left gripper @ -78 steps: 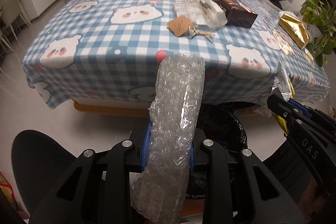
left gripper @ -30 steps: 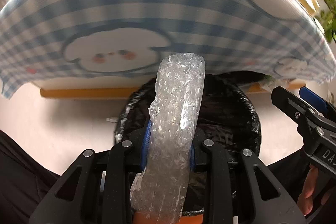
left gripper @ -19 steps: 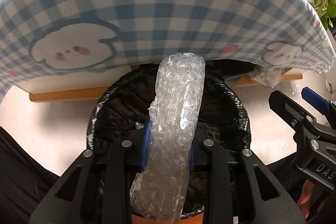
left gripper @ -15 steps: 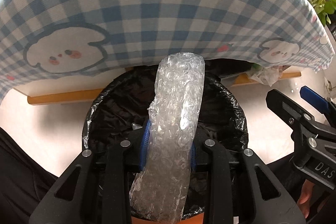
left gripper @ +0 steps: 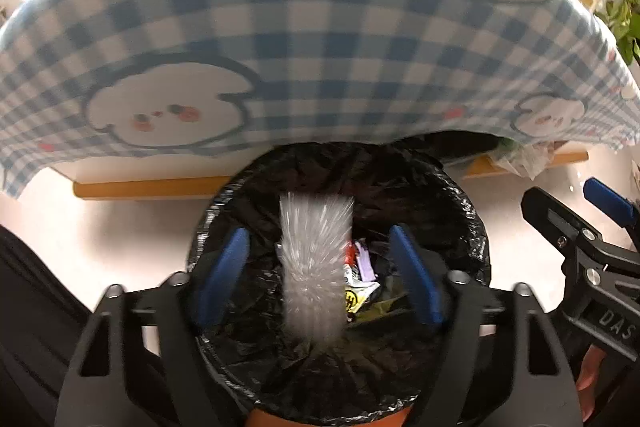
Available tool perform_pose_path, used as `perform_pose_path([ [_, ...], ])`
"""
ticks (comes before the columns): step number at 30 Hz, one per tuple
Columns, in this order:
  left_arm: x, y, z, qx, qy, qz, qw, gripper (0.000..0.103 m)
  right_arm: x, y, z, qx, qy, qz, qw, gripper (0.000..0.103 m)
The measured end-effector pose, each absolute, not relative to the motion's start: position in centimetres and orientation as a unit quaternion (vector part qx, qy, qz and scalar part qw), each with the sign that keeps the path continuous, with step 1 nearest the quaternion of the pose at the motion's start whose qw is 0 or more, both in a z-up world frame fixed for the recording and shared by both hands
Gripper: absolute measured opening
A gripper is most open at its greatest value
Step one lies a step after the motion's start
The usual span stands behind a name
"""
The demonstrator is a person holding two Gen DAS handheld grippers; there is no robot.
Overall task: Collect trash
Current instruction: 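Open the right gripper to drop the yellow packet while the left drops the bubble wrap, then raise both tools from the bin back toward the table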
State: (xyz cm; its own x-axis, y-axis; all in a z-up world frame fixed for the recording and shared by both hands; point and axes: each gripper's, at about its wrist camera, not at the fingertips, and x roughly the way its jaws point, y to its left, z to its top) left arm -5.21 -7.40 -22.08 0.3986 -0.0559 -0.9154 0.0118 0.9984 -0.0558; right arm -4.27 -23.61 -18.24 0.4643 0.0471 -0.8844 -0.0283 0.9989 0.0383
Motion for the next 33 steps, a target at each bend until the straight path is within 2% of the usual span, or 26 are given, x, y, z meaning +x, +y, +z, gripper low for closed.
perform_pose_path([
  [1,-5.4,-7.0,-21.8,-0.024,0.545,-0.016,0.838,0.087,-4.3,-23.6,-18.2,0.011,0.518,0.022,0.855,0.094],
  [4,-5.7,-5.9,-20.8,-0.024,0.535,-0.003,0.845,0.094,-4.5,-23.6,-17.8,0.018,0.523,0.019,0.852,0.094],
  [8,-6.3,-4.6,-19.0,-0.028,0.529,0.003,0.848,0.097,-5.1,-23.3,-16.0,0.012,0.511,0.018,0.86,0.094],
  [24,-7.3,-2.6,-9.0,-0.049,0.475,0.013,0.879,0.097,-5.1,-22.3,-6.6,0.022,0.448,0.044,0.893,0.094],
  [33,-5.4,-1.3,-4.7,-0.045,0.461,0.025,0.886,0.097,-3.7,-21.9,-1.8,0.01,0.42,0.054,0.906,0.094],
])
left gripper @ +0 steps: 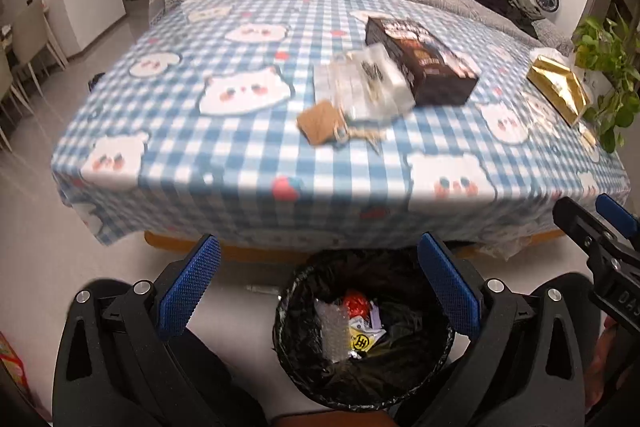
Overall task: Collect trash
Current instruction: 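Raise both tools from the bin back toward the table, then grasp the white drawstring bag with the left gripper while the right approaches the brown cookie box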
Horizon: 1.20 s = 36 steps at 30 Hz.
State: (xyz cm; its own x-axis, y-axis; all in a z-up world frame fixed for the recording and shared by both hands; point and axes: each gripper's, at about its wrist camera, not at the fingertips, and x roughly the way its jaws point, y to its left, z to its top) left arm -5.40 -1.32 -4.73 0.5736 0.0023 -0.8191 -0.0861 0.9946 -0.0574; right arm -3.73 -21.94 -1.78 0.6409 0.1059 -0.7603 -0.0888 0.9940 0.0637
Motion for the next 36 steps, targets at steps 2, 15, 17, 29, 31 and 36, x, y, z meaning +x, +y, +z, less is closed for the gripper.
perform_pose_path([
  [2,-4.5,-1.1,-4.1,-0.047,0.461,0.026,0.886,0.097,-3.2,-21.9,-1.0,0.004,0.417,0.054,0.907,0.094],
  [15,3.7,-2.3,-3.0,-0.042,0.475,0.017,0.879,0.097,3.1,-22.8,0.7,0.002,0.422,0.05,0.905,0.094],
  [17,5.3,-2.7,-3.1,-0.042,0.478,0.015,0.877,0.097,4.0,-23.1,0.5,0.0,0.425,0.048,0.904,0.094],
  [29,13.0,-4.0,-6.2,-0.041,0.512,0.004,0.858,0.087,8.2,-25.3,-1.2,0.006,0.441,0.042,0.896,0.094],
  [31,13.6,-3.9,-6.6,-0.045,0.518,0.0,0.854,0.082,8.8,-25.3,-1.4,0.002,0.442,0.043,0.896,0.094],
  [36,14.4,-4.4,-7.0,-0.04,0.524,-0.009,0.851,0.065,10.2,-25.2,-1.7,-0.001,0.444,0.047,0.895,0.094],
])
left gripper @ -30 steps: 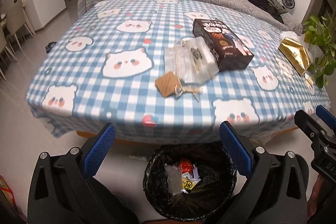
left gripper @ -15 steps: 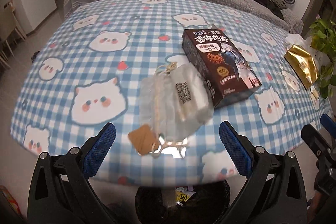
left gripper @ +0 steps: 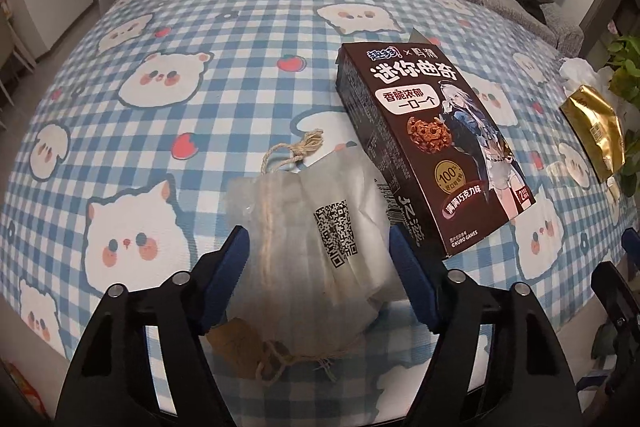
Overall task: Collect trash
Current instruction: 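Grasp the white drawstring bag with the left gripper while the right approaches the brown cookie box, then close the right gripper on the brown cookie box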
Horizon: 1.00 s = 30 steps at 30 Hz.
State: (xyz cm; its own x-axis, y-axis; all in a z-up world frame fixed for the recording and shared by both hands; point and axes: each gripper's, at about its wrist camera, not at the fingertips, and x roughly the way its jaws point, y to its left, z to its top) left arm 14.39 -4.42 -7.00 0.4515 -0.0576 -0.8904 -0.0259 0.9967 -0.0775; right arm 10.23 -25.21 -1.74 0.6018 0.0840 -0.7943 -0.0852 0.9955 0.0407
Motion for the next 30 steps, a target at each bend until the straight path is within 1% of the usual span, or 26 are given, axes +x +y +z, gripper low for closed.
perform_pose_path([
  [1,14.4,-4.7,-7.0,-0.036,0.525,-0.012,0.85,0.06,10.5,-25.1,-1.8,-0.001,0.444,0.049,0.895,0.094],
  [2,14.4,-4.9,-7.0,-0.031,0.526,-0.014,0.85,0.057,10.7,-25.0,-1.9,-0.003,0.445,0.05,0.894,0.094],
  [7,14.7,-5.3,-7.1,-0.045,0.535,-0.033,0.843,0.037,11.9,-24.3,-2.2,-0.009,0.446,0.056,0.893,0.094],
  [12,14.6,-4.9,-6.7,-0.057,0.528,-0.048,0.846,0.027,12.8,-23.5,-2.4,-0.013,0.447,0.062,0.892,0.094],
  [20,13.6,-1.4,-4.5,-0.058,0.503,-0.031,0.862,0.025,15.1,-20.7,-1.8,-0.036,0.448,0.081,0.89,0.094],
  [24,13.4,1.8,-3.6,-0.064,0.495,-0.008,0.866,0.025,17.4,-17.5,-1.7,-0.061,0.477,0.119,0.869,0.094],
  [30,13.4,5.6,-3.1,-0.068,0.493,0.019,0.867,0.025,21.0,-14.3,-2.2,-0.068,0.536,0.144,0.829,0.094],
])
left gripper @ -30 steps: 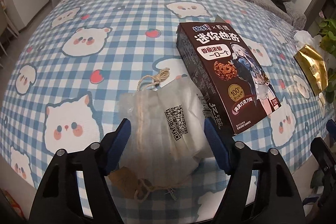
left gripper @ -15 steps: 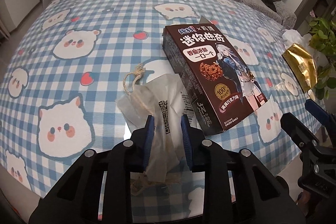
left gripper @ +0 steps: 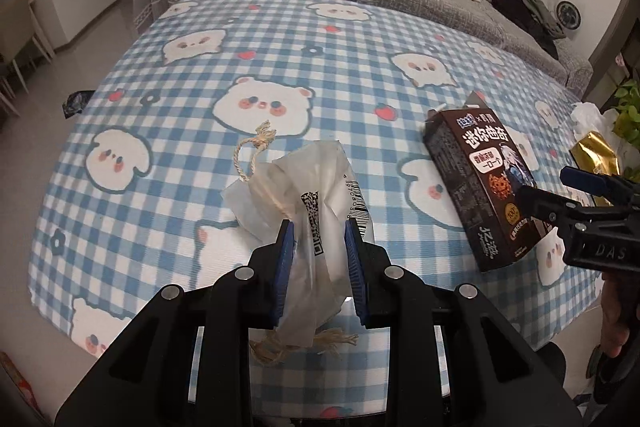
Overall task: Collect trash
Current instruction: 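Close the right gripper on the brown cookie box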
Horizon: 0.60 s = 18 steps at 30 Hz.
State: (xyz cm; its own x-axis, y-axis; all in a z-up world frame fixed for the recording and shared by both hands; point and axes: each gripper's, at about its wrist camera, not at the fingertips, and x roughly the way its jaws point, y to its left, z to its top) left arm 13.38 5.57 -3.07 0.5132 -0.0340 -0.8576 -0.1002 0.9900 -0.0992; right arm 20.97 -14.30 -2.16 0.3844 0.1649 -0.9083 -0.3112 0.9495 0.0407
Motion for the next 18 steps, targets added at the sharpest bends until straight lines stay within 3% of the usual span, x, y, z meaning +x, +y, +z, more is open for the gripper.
perform_pose_path([
  [18,13.7,6.8,-2.7,-0.061,0.491,0.021,0.869,0.025,24.1,-11.7,-5.2,-0.112,0.583,0.119,0.796,0.094],
])
